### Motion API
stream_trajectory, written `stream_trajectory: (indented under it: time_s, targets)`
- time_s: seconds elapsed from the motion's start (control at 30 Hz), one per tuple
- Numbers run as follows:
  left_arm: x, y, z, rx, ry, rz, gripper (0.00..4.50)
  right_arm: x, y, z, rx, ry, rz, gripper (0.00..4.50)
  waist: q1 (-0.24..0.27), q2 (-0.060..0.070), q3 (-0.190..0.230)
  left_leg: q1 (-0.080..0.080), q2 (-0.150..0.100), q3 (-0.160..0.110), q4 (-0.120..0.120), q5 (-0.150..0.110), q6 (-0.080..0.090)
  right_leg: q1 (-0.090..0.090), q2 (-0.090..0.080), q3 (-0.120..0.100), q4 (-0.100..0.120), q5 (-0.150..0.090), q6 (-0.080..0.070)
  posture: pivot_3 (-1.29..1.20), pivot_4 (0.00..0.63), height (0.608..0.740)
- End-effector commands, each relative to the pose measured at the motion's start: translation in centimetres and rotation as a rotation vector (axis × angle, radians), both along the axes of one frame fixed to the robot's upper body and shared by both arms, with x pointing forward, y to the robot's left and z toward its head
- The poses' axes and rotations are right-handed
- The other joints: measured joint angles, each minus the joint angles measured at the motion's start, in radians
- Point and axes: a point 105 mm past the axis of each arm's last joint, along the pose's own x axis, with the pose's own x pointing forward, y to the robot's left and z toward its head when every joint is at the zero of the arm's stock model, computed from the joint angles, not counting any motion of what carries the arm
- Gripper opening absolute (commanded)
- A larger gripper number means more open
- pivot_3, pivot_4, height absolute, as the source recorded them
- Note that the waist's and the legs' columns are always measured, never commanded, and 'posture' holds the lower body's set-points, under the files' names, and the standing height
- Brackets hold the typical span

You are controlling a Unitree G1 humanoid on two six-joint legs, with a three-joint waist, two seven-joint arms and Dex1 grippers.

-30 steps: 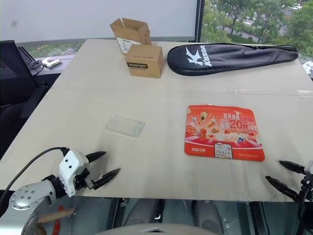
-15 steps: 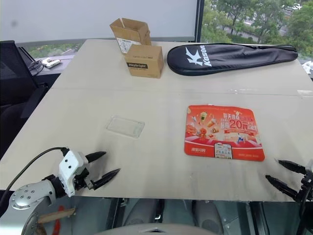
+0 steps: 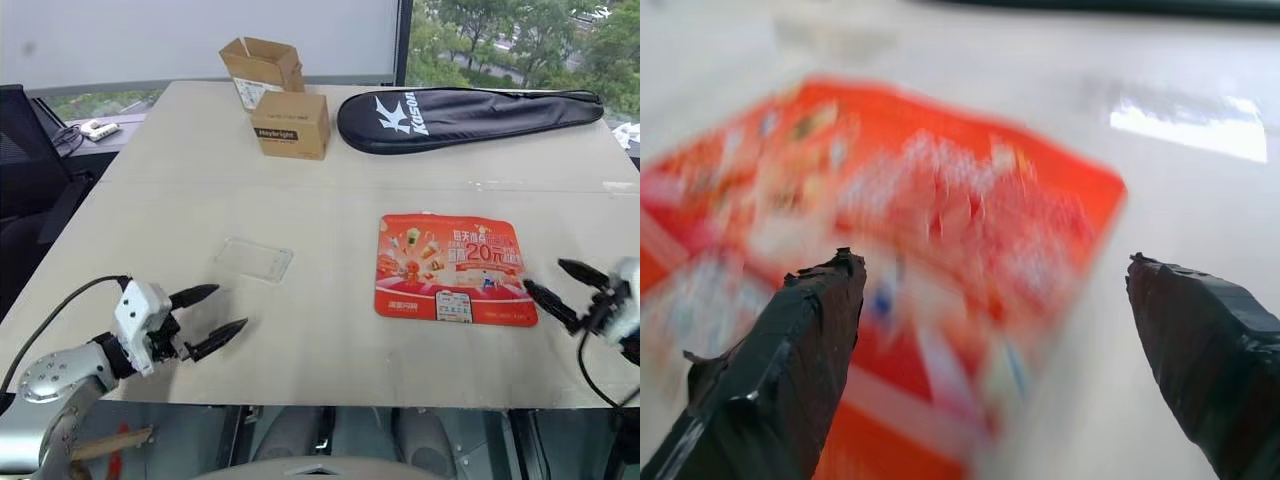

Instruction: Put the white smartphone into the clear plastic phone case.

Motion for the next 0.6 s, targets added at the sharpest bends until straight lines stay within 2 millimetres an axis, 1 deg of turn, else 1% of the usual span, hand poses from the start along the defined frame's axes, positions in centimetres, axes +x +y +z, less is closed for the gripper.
stream_trajectory:
  time_s: [0.03, 0.13, 0.2, 0.23, 0.3, 0.37, 0.43, 0.5, 0.53, 0.57, 0.6]
  targets:
    - [-0.2, -1.6, 1.5, -0.001, -0.024, -0.09, 4.5, 2.6, 2.3, -0.4, -0.073, 0.013, 0.015, 4.45, -0.005, 0.0, 0.0, 0.0, -0.001, 0.0, 0.0, 0.0, 0.0, 0.0, 0.0, 0.0, 0.0, 0.0, 0.0, 0.0, 0.15, 0.74]
    - [0.0, -2.0, 1.9, 0.002, -0.029, -0.105, 4.5, 4.4, 3.3, -1.6, -0.123, 0.05, 0.024, 4.45, -0.006, 0.0, 0.0, -0.001, -0.001, -0.001, 0.0, 0.0, 0.0, 0.0, 0.0, -0.001, 0.0, 0.0, 0.0, 0.0, 0.15, 0.74]
    - [0.1, -2.1, 2.3, 0.009, -0.036, -0.11, 4.5, 5.8, 4.0, -3.1, -0.162, 0.1, 0.039, 4.45, -0.013, -0.001, 0.0, -0.001, -0.001, 0.0, 0.0, 0.0, 0.0, 0.0, 0.0, 0.0, 0.0, 0.0, 0.0, 0.0, 0.15, 0.74]
    - [0.2, -2.1, 2.4, 0.014, -0.04, -0.11, 4.5, 6.2, 4.1, -3.8, -0.177, 0.143, 0.044, 4.45, -0.015, -0.001, 0.001, 0.0, -0.001, 0.0, 0.0, 0.0, 0.0, 0.0, 0.0, 0.0, 0.0, 0.0, 0.0, 0.0, 0.15, 0.74]
    - [0.2, -1.9, 2.4, 0.023, -0.044, -0.105, 4.5, 6.4, 3.9, -5.2, -0.228, 0.244, 0.043, 4.45, -0.02, -0.002, 0.0, 0.001, -0.001, 0.0, 0.0, 0.0, 0.0, 0.0, 0.001, 0.001, 0.0, 0.0, 0.0, 0.0, 0.15, 0.74]
    - [0.2, -1.7, 2.4, 0.026, -0.044, -0.098, 4.5, 6.3, 3.6, -6.5, -0.27, 0.352, 0.044, 4.45, -0.022, -0.006, -0.003, 0.001, 0.0, 0.0, 0.0, 0.0, 0.0, 0.0, 0.002, 0.001, 0.0, 0.0, 0.0, 0.0, 0.15, 0.74]
    - [0.1, -1.8, 2.2, 0.03, -0.043, -0.098, 4.5, 6.6, 3.2, -6.9, -0.31, 0.401, 0.013, 4.45, -0.022, -0.01, -0.006, 0.004, 0.001, 0.0, 0.0, 0.0, 0.0, 0.002, 0.004, 0.002, 0.001, 0.0, -0.001, 0.0, 0.15, 0.74]
    - [0.0, -1.9, 2.0, 0.034, -0.042, -0.097, 4.5, 6.6, 3.3, -7.2, -0.337, 0.435, 0.024, 4.45, -0.021, -0.013, -0.008, 0.011, 0.002, 0.001, 0.0, 0.0, 0.0, 0.009, 0.004, 0.002, 0.0, 0.0, -0.001, 0.0, 0.15, 0.74]
    - [0.0, -1.9, 2.0, 0.035, -0.042, -0.097, 4.5, 6.5, 3.5, -7.4, -0.342, 0.449, 0.03, 3.91, -0.02, -0.015, -0.009, 0.016, 0.004, 0.001, 0.0, 0.0, 0.0, 0.014, 0.004, 0.002, -0.001, 0.0, -0.001, 0.0, 0.15, 0.74]
    - [0.0, -1.9, 1.9, 0.037, -0.043, -0.096, 4.5, 6.3, 3.5, -7.7, -0.338, 0.475, 0.031, 3.62, -0.018, -0.016, -0.01, 0.017, 0.006, 0.001, 0.0, 0.0, 0.0, 0.014, 0.004, 0.002, -0.001, -0.001, 0.001, 0.0, 0.15, 0.74]
    - [-0.1, -1.9, 1.9, 0.041, -0.044, -0.096, 4.5, 6.0, 3.7, -8.0, -0.332, 0.503, 0.042, 3.16, -0.016, -0.017, -0.011, 0.017, 0.007, 0.001, 0.0, 0.0, 0.0, 0.014, 0.004, 0.002, -0.001, -0.002, 0.003, 0.0, 0.15, 0.74]
